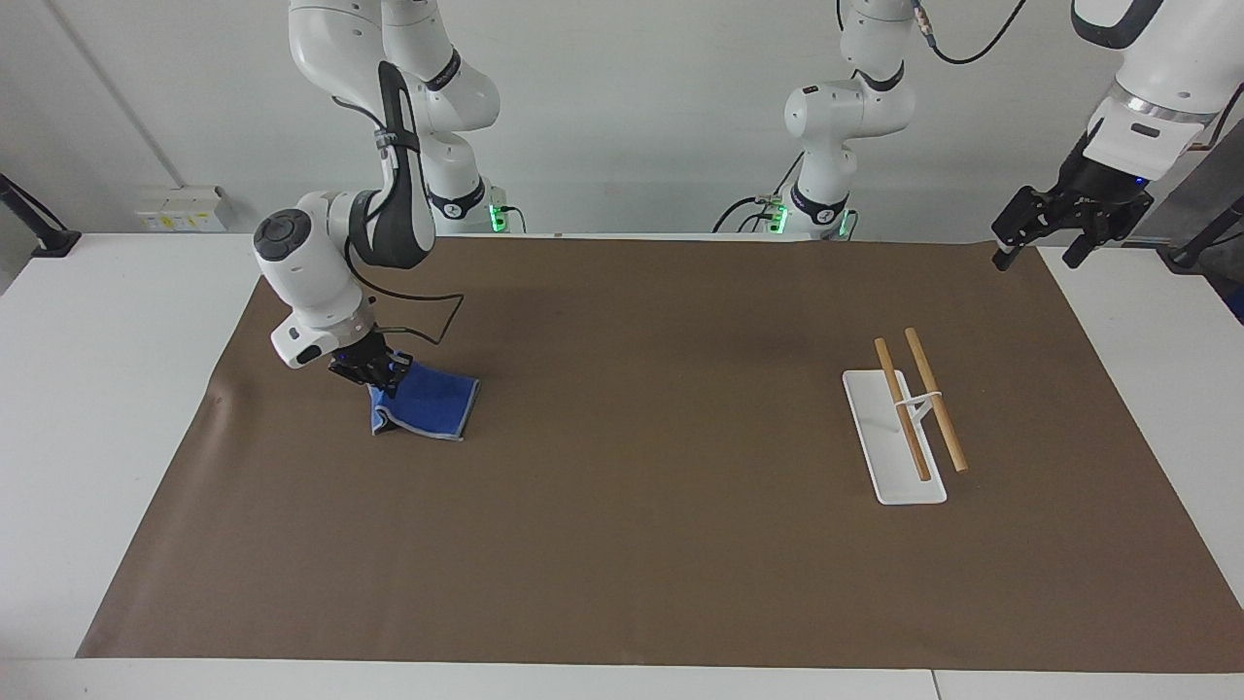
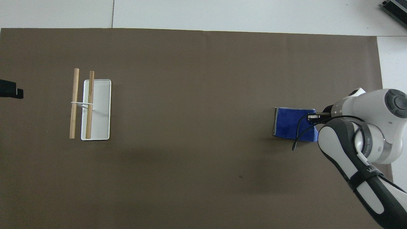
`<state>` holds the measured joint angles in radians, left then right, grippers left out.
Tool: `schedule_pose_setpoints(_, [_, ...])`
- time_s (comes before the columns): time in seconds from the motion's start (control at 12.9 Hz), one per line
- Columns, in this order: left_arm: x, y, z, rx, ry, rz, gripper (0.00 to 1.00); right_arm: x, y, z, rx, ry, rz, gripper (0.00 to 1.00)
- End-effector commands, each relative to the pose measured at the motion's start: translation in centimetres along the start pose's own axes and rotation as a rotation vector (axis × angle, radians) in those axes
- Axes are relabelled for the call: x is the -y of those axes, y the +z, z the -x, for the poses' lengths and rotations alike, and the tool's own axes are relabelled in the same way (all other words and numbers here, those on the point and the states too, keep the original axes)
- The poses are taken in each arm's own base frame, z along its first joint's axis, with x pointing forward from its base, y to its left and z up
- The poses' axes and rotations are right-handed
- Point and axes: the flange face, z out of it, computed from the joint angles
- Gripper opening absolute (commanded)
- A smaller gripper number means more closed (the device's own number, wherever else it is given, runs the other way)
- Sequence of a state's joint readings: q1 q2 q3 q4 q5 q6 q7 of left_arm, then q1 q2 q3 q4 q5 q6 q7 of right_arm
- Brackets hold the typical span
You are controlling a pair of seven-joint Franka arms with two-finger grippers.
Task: Right arm passes towel to left arm to hang
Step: 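Lift the towel with the right gripper while the left gripper reaches forward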
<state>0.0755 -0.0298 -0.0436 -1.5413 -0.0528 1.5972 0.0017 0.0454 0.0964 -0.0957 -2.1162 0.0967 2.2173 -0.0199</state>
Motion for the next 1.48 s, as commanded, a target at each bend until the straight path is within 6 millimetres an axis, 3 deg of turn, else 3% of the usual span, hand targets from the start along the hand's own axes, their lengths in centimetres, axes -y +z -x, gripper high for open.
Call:
schedule_pose_setpoints(0.0, [0.5, 0.0, 0.3, -0.011, -0.014, -0.005, 1.00, 2.6, -5.9, -1.5, -0.001, 0.041, -0.031, 0.00])
schedule_pose_setpoints(0.23, [0.5, 0.0, 0.3, -0.010, -0.014, -0.005, 1.00, 7.5, -12.3, -2.3, -0.013, 0.088, -0.047, 0.00])
schedule_pose_setpoints(0.39, [0.5, 0.5, 0.8, -0.001, -0.021, -0.005, 1.00, 11.1, -14.4, -2.4, -0.039, 0.137, -0.089, 0.00])
schedule_pose_setpoints(0.62, [0.5, 1.2, 1.1, -0.016, -0.026, -0.006, 1.00, 14.5, -15.2, -2.3, 0.000, 0.338, -0.289, 0.00])
schedule_pose_setpoints(0.85, [-0.5, 1.1, 0.9, -0.033, -0.157, 0.059, 1.00, 17.7, -16.1, -2.3, 0.047, 0.530, -0.533, 0.00])
schedule_pose_setpoints(1.01, [-1.2, 1.4, 0.8, -0.030, -0.317, 0.151, 1.00, 20.6, -16.4, -2.0, 0.073, 0.639, -0.633, 0.00])
schedule_pose_setpoints(1.17, [-2.2, 2.9, 1.1, -0.068, -0.611, 0.307, 1.00, 23.6, -15.6, -1.2, 0.102, 0.748, -0.713, 0.00])
schedule_pose_setpoints(1.4, [-5.3, 4.5, 1.2, -0.115, -0.970, 0.426, 1.00, 25.7, -14.8, -0.9, 0.170, 0.896, -0.855, 0.00])
